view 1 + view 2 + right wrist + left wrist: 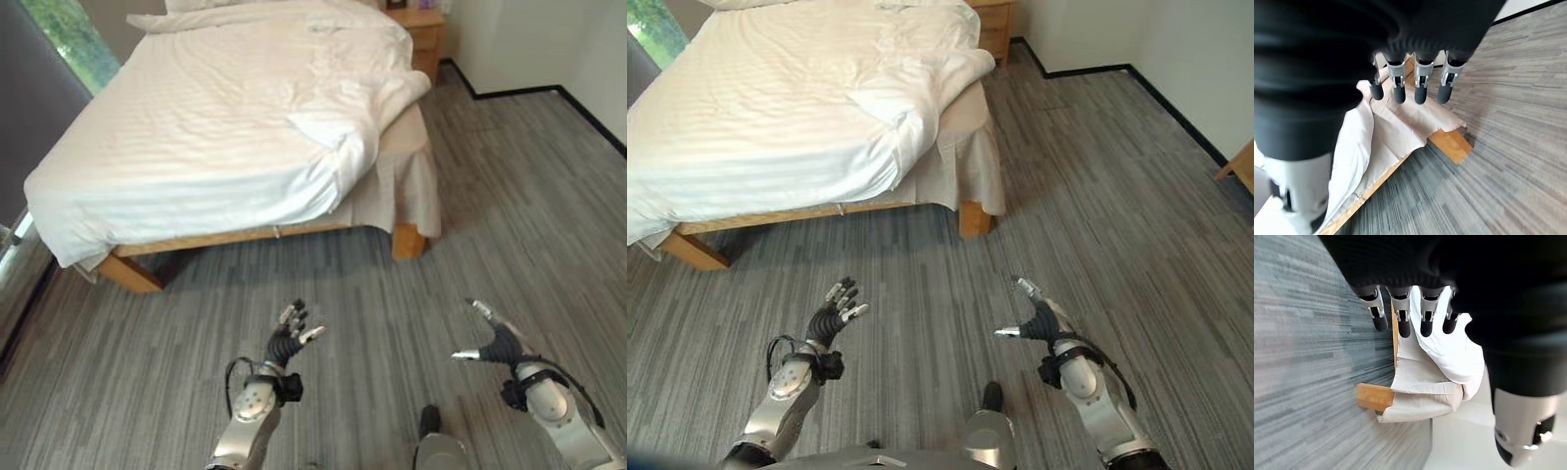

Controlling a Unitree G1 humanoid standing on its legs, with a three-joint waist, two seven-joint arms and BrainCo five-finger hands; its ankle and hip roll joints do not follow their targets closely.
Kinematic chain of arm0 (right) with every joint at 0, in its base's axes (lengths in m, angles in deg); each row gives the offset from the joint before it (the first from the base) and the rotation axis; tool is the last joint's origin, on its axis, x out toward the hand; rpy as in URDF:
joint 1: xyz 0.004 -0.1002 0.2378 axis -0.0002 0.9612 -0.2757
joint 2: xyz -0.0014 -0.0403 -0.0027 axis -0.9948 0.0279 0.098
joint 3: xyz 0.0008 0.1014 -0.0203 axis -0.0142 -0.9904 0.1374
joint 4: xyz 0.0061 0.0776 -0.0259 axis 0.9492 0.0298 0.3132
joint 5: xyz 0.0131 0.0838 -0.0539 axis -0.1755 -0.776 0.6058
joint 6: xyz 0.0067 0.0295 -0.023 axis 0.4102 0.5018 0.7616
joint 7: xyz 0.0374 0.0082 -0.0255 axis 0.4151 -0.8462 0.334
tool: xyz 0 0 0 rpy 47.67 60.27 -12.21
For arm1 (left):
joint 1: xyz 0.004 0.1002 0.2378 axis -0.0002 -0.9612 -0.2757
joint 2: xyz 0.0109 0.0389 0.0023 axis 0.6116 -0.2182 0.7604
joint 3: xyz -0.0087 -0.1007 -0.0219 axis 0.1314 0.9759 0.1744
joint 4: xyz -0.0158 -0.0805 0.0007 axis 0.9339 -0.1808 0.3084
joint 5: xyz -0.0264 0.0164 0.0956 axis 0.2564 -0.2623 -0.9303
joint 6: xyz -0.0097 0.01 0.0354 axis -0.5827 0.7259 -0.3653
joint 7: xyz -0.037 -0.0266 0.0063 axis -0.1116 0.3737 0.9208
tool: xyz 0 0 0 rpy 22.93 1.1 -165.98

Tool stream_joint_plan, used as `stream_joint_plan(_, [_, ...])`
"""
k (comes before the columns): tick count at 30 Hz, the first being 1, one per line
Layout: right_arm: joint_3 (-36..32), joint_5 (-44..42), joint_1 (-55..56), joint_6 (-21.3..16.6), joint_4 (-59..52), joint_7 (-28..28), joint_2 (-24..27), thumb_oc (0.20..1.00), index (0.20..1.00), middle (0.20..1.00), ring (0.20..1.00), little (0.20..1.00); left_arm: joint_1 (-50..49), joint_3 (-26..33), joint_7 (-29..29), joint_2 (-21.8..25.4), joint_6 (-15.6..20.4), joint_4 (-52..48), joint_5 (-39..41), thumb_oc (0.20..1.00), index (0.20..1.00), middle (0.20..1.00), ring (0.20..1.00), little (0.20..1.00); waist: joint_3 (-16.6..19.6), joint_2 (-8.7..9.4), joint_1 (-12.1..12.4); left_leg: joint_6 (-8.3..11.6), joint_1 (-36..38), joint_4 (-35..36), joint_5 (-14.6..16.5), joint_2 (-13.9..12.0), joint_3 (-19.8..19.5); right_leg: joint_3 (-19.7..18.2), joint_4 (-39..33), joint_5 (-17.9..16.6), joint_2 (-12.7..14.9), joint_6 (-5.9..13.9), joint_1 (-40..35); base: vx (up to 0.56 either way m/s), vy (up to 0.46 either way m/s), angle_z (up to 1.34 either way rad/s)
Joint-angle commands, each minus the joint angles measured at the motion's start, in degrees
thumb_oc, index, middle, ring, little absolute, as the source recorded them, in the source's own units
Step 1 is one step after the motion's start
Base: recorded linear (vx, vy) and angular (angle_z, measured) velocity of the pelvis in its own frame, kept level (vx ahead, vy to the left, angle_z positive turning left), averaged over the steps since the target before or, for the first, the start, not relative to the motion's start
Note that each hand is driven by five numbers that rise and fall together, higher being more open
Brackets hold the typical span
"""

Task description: Making the bed.

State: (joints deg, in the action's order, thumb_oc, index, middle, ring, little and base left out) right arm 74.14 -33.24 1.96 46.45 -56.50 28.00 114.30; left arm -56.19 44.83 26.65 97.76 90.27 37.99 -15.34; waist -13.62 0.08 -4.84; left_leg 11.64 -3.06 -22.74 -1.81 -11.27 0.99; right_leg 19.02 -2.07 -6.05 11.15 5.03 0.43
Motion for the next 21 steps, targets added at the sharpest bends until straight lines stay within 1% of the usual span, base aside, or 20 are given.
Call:
stream_joint_plan(1, [1.44,-4.38,-3.38,-2.8,-5.65,-1.56,1.18,1.0,1.0,1.0,1.0,1.0,3.02,0.04,-1.13,4.32,2.62,-5.69,3.33,1.0,1.0,1.0,1.0,1.0,-4.0,2.19,3.1,0.54,3.63,-8.99,-2.97,4.26,4.1,0.82,-2.93,0.37,1.86,1.36,-2.14,0.21,-0.156,-0.08])
stream_joint_plan(2, [1.43,-4.39,-3.45,-2.79,-5.64,-1.55,1.13,1.0,1.0,1.0,1.0,1.0,3.09,0.06,-1.12,4.36,2.61,-5.68,3.33,1.0,1.0,1.0,1.0,1.0,-3.83,2.52,2.96,0.35,3.25,-8.91,-3.26,4.68,4.1,0.88,-2.93,0.2,2.3,1.45,-1.83,0.37,-0.216,0.18])
stream_joint_plan(3, [1.65,-4.43,-3.66,-2.52,-5.64,-1.5,1.05,1.0,1.0,1.0,1.0,1.0,3.25,-0.13,-0.88,3.96,2.49,-5.76,3.2,1.0,1.0,1.0,1.0,1.0,-4.12,2.42,3.52,-0.16,0.78,-7.61,-0.97,6.02,5.66,0.7,-2.93,1.0,1.86,1.66,-2.65,0.24,-0.073,0.18])
stream_joint_plan(4, [1.6,-4.5,-3.57,-2.45,-5.51,-1.42,0.77,1.0,1.0,1.0,1.0,1.0,3.15,0.01,-0.8,3.75,2.53,-5.94,3.12,1.0,1.0,1.0,1.0,1.0,-3.9,2.78,3.64,-1.09,-1.26,-5.32,-0.68,6.92,6.86,0.53,-2.93,1.32,1.89,1.96,-2.94,0.38,-0.085,0.09])
stream_joint_plan(6, [1.16,-4.76,-2.79,-2.66,-6.02,-1.07,0.53,1.0,1.0,1.0,1.0,1.0,2.16,0.36,-1.07,3.85,2.58,-6.82,2.69,1.0,1.0,1.0,1.0,1.0,-3.22,2.42,4.06,-2.31,-2.03,1.85,-0.68,4.44,10.39,0.26,-2.93,2.79,0.87,2.42,-4.14,0.47,0.053,-0.13])
stream_joint_plan(7, [1.44,-4.74,-2.46,-2.88,-5.11,-0.88,0.09,1.0,1.0,1.0,1.0,1.0,1.39,0.64,-1.11,3.62,2.57,-6.15,1.7,1.0,1.0,1.0,1.0,1.0,-2.2,1.38,4.6,-3.18,-2.18,14.27,-1.59,2.44,12.9,0.47,-2.93,4.47,-0.25,3.61,-5.94,0.62,0.194,-0.06])
stream_joint_plan(8, [1.94,-4.52,-2.38,-3.09,-4.45,-0.92,-0.22,1.0,1.0,1.0,1.0,1.0,0.81,0.81,-0.82,3.13,2.38,-5.54,0.94,1.0,1.0,1.0,1.0,1.0,-2.02,0.82,5.44,-3.11,-1.1,21.75,-5.5,1.58,13.6,-0.07,-2.93,5.48,-0.84,4.3,-7.24,0.79,0.301,-0.31])
stream_joint_plan(9, [1.74,-4.28,-1.77,-3.2,-4.24,-1.05,-0.37,1.0,1.0,1.0,1.0,1.0,0.34,0.79,-0.57,2.51,2.09,-4.98,0.83,1.0,1.0,1.0,1.0,1.0,-1.49,0.81,6.0,-2.14,-3.69,27.73,-8.17,-1.35,13.81,0.06,-2.93,6.88,-0.29,5.21,-9.82,0.58,0.243,-0.39])
stream_joint_plan(10, [1.63,-4.51,-1.63,-3.26,-4.1,-1.08,-0.42,1.0,1.0,1.0,1.0,1.0,0.25,0.85,-0.56,2.37,2.14,-4.94,0.95,1.0,1.0,1.0,1.0,1.0,-1.48,1.07,6.21,-1.62,-5.53,27.74,-8.52,-2.56,13.8,0.08,-2.93,7.07,0.16,5.49,-10.84,0.56,0.229,-0.45])
stream_joint_plan(11, [1.47,-4.95,-1.32,-3.18,-3.89,-1.14,-0.47,1.0,1.0,1.0,1.0,1.0,0.01,0.76,-0.35,2.3,2.1,-4.66,0.97,1.0,1.0,1.0,1.0,1.0,-1.3,1.47,6.25,-0.63,-7.74,27.74,-9.48,-4.01,13.68,-0.08,-2.93,7.58,0.67,5.94,-12.13,0.42,0.179,-0.18])
stream_joint_plan(12, [1.37,-5.41,-1.15,-3.02,-3.6,-0.96,-0.6,1.0,1.0,1.0,1.0,1.0,-0.02,0.95,-0.28,2.28,2.1,-4.29,1.22,1.0,1.0,1.0,1.0,1.0,-0.96,1.62,6.22,-0.08,-8.08,27.74,-10.18,-4.87,13.69,-0.59,-2.93,8.0,0.86,6.38,-13.24,0.47,0.209,-0.11])
stream_joint_plan(13, [1.48,-5.59,-1.1,-2.88,-3.01,-0.8,-0.82,1.0,1.0,1.0,1.0,1.0,-0.36,1.22,-0.24,2.38,2.18,-4.43,1.3,1.0,1.0,1.0,1.0,1.0,-0.36,1.53,6.64,0.15,-7.3,27.74,-10.95,-5.2,13.29,-1.2,-2.93,8.51,1.09,7.03,-14.61,0.32,0.149,-0.14])
stream_joint_plan(14, [1.48,-5.59,-1.1,-2.88,-3.01,-0.81,-0.82,1.0,1.0,1.0,1.0,1.0,-0.36,1.22,-0.24,2.39,2.18,-4.44,1.3,1.0,1.0,1.0,1.0,1.0,-0.42,1.54,6.68,0.16,-7.21,27.74,-10.94,-5.21,13.34,-1.24,-2.93,8.51,1.11,7.03,-14.66,0.51,0.252,-0.6])
stream_joint_plan(15, [2.11,-5.17,-1.71,-2.71,-2.44,-0.71,-1.48,1.0,1.0,1.0,1.0,1.0,-0.98,1.92,0.11,2.94,2.32,-4.46,1.32,1.0,1.0,1.0,1.0,1.0,0.84,1.61,8.33,0.18,-5.8,27.73,-12.17,-4.33,10.4,-3.46,-2.93,9.64,1.74,7.79,-16.81,0.48,0.256,-0.86])
stream_joint_plan(16, [2.04,-4.69,-1.42,-2.66,-2.35,-0.73,-2.08,1.0,1.0,1.0,1.0,1.0,-1.36,2.05,0.04,3.24,2.09,-4.82,1.27,1.0,1.0,1.0,1.0,1.0,1.34,1.95,8.14,-0.05,-5.1,27.74,-12.48,-4.29,11.18,-4.15,-2.93,9.55,2.38,7.78,-17.72,0.71,0.438,-1.2])
stream_joint_plan(17, [1.92,-4.18,-0.95,-2.56,-2.7,-0.64,-2.84,1.0,1.0,1.0,1.0,1.0,-1.6,1.95,0.09,3.98,1.85,-4.84,0.9,1.0,1.0,1.0,1.0,1.0,1.91,3.16,7.98,-1.65,-3.42,27.73,-11.93,-3.25,12.19,-4.71,0.2,7.46,3.96,8.36,-17.7,0.36,0.272,-1.01])
stream_joint_plan(18, [1.92,-4.16,-0.9,-2.53,-2.74,-0.64,-2.93,1.0,1.0,1.0,1.0,1.0,-1.62,1.94,0.09,4.05,1.86,-4.83,0.9,1.0,1.0,1.0,1.0,1.0,1.91,3.41,8.21,-1.78,-3.28,27.73,-11.83,-3.04,12.49,-4.96,0.51,7.59,4.31,8.52,-17.5,0.33,0.26,-0.81])
stream_joint_plan(19, [1.94,-3.82,-0.68,-2.48,-3.0,-0.58,-3.42,1.0,1.0,1.0,1.0,1.0,-1.25,1.82,0.21,4.7,1.71,-4.85,1.03,1.0,1.0,1.0,1.0,1.0,1.88,4.61,7.9,-3.02,-2.17,27.33,-10.45,-1.94,13.47,-5.99,5.45,6.16,5.54,9.17,-16.19,0.25,0.232,-0.49])
stream_joint_plan(20, [2.39,-3.13,-0.66,-2.18,-3.92,-0.34,-4.68,1.0,1.0,1.0,1.0,1.0,-0.7,1.5,0.2,6.06,1.29,-4.85,-0.11,1.0,1.0,1.0,1.0,1.0,1.63,5.46,7.6,-5.18,0.95,27.47,-8.18,-0.66,15.18,-8.82,14.18,0.54,6.33,9.97,-11.06,0.3,0.309,-0.18])
stream_joint_plan(21, [2.39,-3.07,-1.05,-2.21,-4.6,-0.28,-4.87,1.0,1.0,1.0,1.0,1.0,-0.35,1.57,0.17,6.73,1.28,-4.92,-0.38,1.0,1.0,1.0,1.0,1.0,1.25,5.28,7.55,-6.09,2.16,27.35,-7.07,-0.41,15.57,-9.12,19.15,-2.07,6.75,9.97,-8.3,0.26,0.338,-0.05])
